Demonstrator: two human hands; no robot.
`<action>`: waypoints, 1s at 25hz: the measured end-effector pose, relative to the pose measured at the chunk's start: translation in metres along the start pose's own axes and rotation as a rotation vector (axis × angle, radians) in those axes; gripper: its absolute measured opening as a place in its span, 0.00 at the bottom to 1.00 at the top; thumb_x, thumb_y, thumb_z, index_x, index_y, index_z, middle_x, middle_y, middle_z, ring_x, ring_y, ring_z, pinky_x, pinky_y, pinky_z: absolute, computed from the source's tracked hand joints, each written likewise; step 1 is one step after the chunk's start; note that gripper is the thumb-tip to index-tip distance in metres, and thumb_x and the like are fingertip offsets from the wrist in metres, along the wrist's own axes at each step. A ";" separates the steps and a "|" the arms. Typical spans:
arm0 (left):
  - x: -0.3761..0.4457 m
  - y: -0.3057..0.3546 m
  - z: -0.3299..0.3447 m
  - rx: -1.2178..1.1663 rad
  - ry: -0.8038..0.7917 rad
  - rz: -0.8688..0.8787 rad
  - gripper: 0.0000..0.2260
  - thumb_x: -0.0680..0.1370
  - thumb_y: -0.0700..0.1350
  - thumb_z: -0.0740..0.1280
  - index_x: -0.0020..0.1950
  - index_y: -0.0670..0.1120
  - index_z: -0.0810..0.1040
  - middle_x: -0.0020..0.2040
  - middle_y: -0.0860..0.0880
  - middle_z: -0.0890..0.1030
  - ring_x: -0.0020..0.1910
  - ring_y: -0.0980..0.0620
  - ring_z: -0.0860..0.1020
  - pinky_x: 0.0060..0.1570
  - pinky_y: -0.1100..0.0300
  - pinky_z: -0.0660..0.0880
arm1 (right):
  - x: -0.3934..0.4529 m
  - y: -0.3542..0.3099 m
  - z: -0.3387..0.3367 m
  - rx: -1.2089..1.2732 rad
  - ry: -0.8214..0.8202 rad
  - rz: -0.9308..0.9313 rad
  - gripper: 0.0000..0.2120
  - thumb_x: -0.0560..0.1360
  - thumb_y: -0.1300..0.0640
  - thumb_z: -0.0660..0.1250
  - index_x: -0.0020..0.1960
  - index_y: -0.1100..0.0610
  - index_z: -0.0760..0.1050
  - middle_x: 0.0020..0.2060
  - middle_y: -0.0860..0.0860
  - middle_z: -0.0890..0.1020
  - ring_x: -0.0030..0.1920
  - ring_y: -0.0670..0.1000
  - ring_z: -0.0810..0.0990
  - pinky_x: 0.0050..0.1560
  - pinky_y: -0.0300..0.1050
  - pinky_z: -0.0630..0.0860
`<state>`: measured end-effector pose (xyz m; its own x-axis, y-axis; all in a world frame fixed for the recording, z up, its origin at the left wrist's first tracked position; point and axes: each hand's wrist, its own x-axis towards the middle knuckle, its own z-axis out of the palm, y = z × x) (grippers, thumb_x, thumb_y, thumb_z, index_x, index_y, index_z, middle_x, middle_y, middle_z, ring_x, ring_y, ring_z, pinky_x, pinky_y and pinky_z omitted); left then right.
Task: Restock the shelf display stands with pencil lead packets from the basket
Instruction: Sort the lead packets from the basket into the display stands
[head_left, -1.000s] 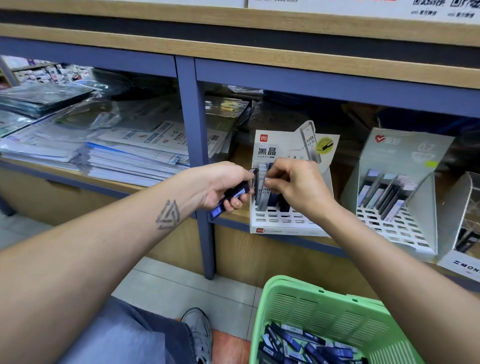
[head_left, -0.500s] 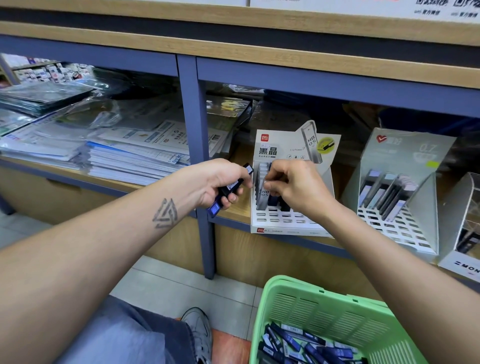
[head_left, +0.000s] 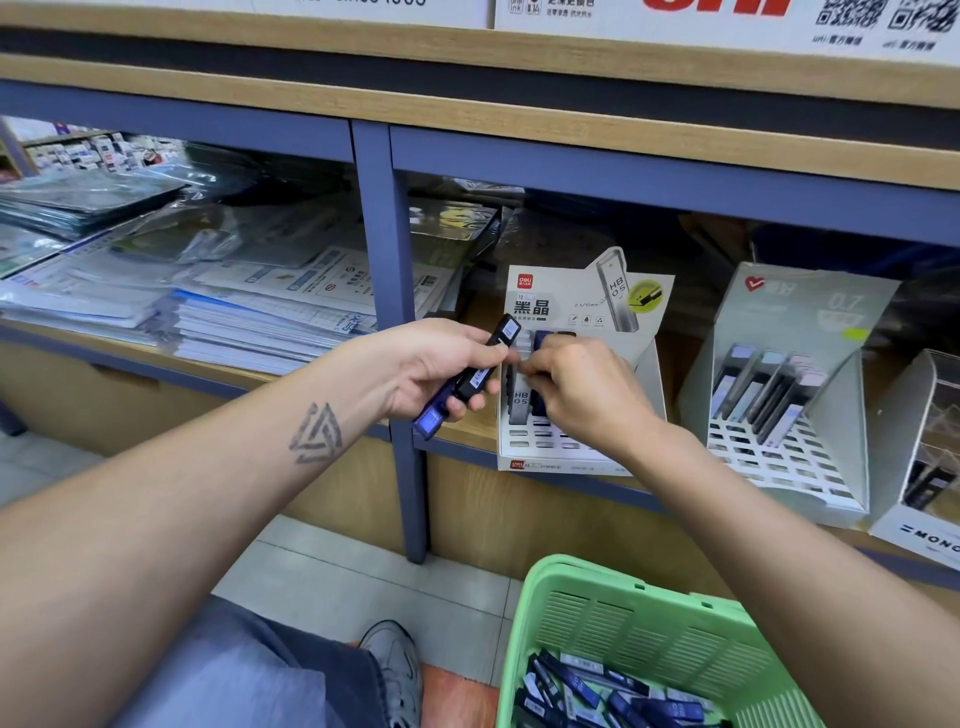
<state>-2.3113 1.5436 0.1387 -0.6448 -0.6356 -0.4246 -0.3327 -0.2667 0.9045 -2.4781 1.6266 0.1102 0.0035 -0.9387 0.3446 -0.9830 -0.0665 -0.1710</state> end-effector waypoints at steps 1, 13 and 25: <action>-0.002 0.001 0.000 -0.014 -0.022 0.023 0.10 0.84 0.44 0.63 0.63 0.42 0.77 0.34 0.47 0.75 0.28 0.52 0.71 0.20 0.65 0.63 | 0.001 0.000 -0.001 0.007 0.009 0.016 0.11 0.80 0.58 0.65 0.58 0.52 0.83 0.51 0.51 0.83 0.55 0.56 0.80 0.50 0.53 0.78; -0.007 0.012 0.028 0.135 -0.095 0.117 0.19 0.84 0.54 0.61 0.56 0.37 0.76 0.31 0.45 0.74 0.22 0.53 0.66 0.18 0.66 0.57 | -0.021 0.041 -0.043 1.132 0.138 0.223 0.08 0.75 0.67 0.73 0.52 0.58 0.84 0.41 0.51 0.87 0.43 0.49 0.85 0.49 0.40 0.79; 0.022 -0.022 0.049 1.364 -0.114 0.437 0.10 0.74 0.45 0.60 0.46 0.44 0.79 0.45 0.50 0.79 0.42 0.49 0.76 0.46 0.55 0.77 | -0.032 0.058 -0.031 0.403 0.206 0.201 0.04 0.76 0.60 0.74 0.50 0.56 0.82 0.40 0.46 0.83 0.42 0.44 0.81 0.44 0.33 0.75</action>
<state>-2.3519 1.5707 0.1072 -0.8944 -0.4060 -0.1878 -0.4429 0.8625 0.2448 -2.5408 1.6634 0.1173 -0.2553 -0.8629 0.4362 -0.8114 -0.0541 -0.5819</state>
